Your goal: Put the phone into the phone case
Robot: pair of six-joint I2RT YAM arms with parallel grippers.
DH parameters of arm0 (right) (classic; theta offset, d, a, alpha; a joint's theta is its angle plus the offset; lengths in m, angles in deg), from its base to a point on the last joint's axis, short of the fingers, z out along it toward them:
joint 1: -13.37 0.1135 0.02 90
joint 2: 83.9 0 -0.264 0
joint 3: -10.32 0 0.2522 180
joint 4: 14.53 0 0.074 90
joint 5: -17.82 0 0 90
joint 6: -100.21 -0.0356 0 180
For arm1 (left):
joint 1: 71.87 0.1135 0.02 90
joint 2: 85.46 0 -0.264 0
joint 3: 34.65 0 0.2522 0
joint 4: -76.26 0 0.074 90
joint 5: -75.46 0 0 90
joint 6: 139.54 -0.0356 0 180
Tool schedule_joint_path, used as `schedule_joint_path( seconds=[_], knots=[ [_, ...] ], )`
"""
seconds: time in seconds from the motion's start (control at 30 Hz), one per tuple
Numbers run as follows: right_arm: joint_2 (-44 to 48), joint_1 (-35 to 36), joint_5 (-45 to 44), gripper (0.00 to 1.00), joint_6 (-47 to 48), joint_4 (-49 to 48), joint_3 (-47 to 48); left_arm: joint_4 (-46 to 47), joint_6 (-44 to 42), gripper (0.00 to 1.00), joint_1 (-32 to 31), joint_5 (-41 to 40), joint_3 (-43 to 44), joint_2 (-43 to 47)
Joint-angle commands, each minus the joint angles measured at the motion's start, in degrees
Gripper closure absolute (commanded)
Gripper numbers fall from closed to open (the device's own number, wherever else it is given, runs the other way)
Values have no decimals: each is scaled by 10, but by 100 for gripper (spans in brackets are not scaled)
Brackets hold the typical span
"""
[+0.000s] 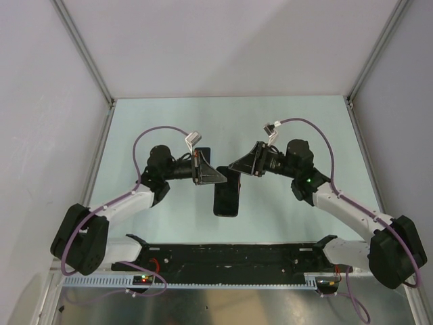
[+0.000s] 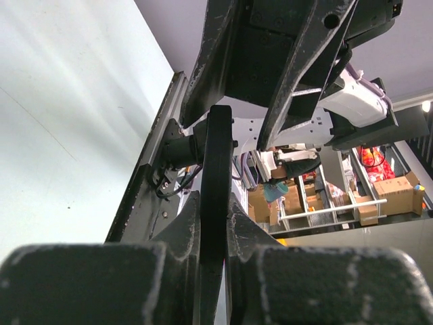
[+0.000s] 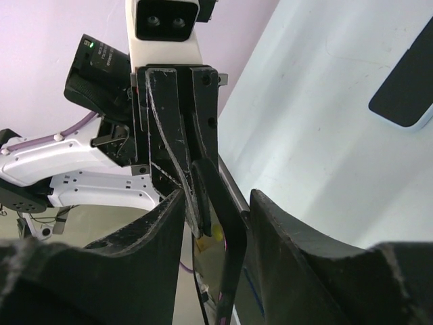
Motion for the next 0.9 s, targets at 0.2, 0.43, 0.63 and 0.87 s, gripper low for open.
schedule_joint_path(
  seconds=[0.2, 0.43, 0.63, 0.87],
  knots=[
    [27, -3, 0, 58, 12, 6, 11, 34, 24, 100, -1, -10, 11, -7],
    [31, 4, -3, 66, 19, 21, 11, 34, 29, 100, -1, -17, 11, -16],
    [39, 7, -16, 73, 28, 35, 11, 34, 35, 100, -1, -30, 10, -28],
    [45, 13, -44, 90, 48, 70, 19, 34, 39, 100, -1, -42, 10, -36]
  ],
)
